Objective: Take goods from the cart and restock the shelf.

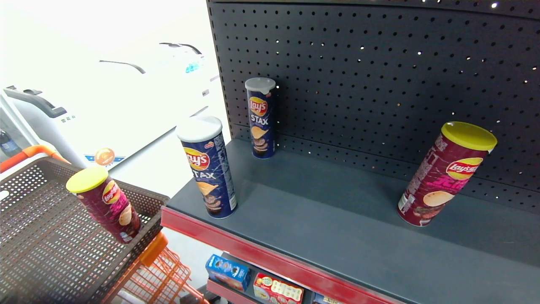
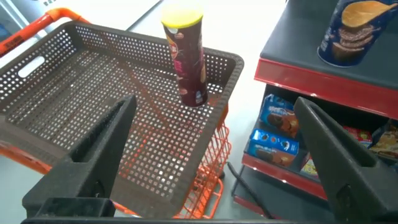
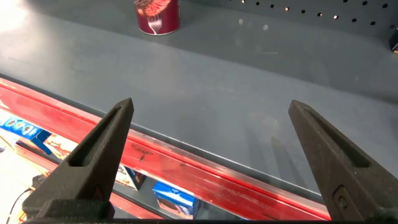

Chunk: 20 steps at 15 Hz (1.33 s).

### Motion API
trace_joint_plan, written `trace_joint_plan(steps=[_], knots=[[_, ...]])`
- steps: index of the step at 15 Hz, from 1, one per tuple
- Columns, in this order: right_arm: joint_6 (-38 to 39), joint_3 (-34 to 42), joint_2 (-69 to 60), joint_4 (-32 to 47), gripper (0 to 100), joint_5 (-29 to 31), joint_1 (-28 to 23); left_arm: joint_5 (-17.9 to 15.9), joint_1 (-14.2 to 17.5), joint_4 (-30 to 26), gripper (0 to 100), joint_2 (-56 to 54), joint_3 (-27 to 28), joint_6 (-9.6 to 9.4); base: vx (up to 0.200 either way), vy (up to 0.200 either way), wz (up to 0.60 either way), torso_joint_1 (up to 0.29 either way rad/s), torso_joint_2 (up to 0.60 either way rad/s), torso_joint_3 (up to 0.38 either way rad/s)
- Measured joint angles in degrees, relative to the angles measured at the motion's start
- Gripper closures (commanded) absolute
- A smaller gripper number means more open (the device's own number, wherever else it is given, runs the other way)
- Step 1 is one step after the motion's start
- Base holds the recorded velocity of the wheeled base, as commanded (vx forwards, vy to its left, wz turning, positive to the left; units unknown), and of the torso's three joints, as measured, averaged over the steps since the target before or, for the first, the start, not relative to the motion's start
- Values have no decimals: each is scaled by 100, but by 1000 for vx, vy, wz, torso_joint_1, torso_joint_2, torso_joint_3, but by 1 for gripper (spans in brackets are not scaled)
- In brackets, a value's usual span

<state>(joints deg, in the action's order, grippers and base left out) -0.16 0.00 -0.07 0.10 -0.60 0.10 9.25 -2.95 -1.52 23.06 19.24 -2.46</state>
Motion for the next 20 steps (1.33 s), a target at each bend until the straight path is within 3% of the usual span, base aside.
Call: trace_joint_plan(steps=[3,5,9,15,17,20], knots=[[0,0,0,0,0,0,0,76,28,0,0,227,28,-5,0,0,0,0,0,0],[0,0,0,0,0,0,-2,-66,479,128,0,405,41,-10,0,0,0,0,0,0],[0,0,0,0,0,0,-2,-920,1373,628,0,986,38,-32,0,0,0,0,0,0],[0,0,0,-2,0,0,-7,-952,2105,1551,0,2260,41,-262,0,0,0,0,0,0],[0,0,0,0,0,0,-5,-957,2246,1744,0,2658,33,-300,0,0,0,0,0,0],[0,0,0,0,0,0,0,-958,2315,2665,0,3405,-140,-407,0,0,0,0,0,0]])
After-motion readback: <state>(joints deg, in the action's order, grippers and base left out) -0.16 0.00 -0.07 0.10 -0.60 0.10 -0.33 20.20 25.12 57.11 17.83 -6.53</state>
